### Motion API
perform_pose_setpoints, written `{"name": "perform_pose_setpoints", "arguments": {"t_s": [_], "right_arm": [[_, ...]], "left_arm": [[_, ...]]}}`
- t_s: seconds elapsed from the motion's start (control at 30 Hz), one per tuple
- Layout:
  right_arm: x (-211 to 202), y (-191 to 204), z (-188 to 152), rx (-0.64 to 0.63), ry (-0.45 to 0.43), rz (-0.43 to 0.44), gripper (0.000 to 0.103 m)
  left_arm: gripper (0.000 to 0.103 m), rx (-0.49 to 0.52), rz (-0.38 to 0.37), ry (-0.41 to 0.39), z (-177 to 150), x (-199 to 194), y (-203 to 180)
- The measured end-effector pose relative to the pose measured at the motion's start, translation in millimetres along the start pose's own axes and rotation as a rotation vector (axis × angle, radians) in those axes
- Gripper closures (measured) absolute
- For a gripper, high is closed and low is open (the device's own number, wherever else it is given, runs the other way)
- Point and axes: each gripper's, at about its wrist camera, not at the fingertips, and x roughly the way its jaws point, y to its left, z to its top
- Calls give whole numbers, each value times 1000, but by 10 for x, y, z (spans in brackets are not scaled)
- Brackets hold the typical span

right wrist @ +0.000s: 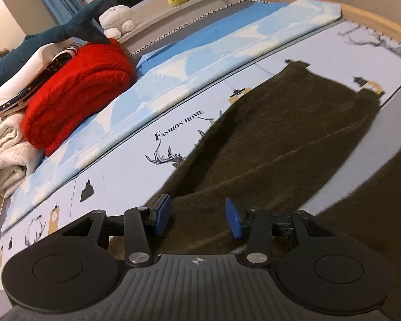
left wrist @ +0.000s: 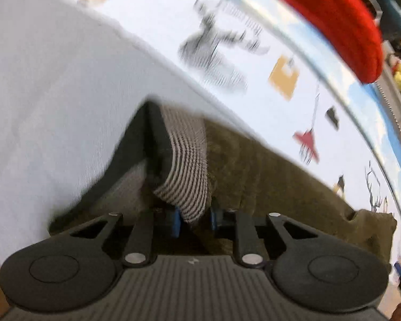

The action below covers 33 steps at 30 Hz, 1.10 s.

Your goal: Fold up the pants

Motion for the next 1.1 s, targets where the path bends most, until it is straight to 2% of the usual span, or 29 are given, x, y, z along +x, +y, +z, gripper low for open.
{"name": "perform_pose_setpoints", "arguments": {"t_s": [0.1, 0.23, 0.37, 0.5, 0.6, 0.73, 0.93, 1.03, 1.1], "right_arm": [[283, 90, 49, 22, 13, 10, 55], [687, 145, 75, 58, 47, 7, 55], [1030, 141, 65, 127, 90, 24, 55], [1211, 174, 35, 150, 117, 34, 56], [1213, 206, 48, 110, 113, 45, 94], [913, 219, 114, 119, 70, 66, 98], [-65, 158, 172, 69, 14, 104, 99], [-604, 67, -7, 10, 34, 99, 99], [-905, -64, -256, -22, 92, 87, 99]], "left_arm": [[81, 48, 5, -52, 30, -99, -119], [81, 18, 0, -19, 86, -45, -92], [81, 29, -3, -14, 116, -50, -104], [81, 35, -12, -2, 132, -56, -66], [81, 39, -22, 5, 146, -75, -53], [82, 36, -38, 17, 149, -117, -19], [83, 44, -83, 6, 97, -325, 98], [83, 58, -106, -12, 34, -507, 222], [84, 84, -102, -14, -22, -611, 318]]}}
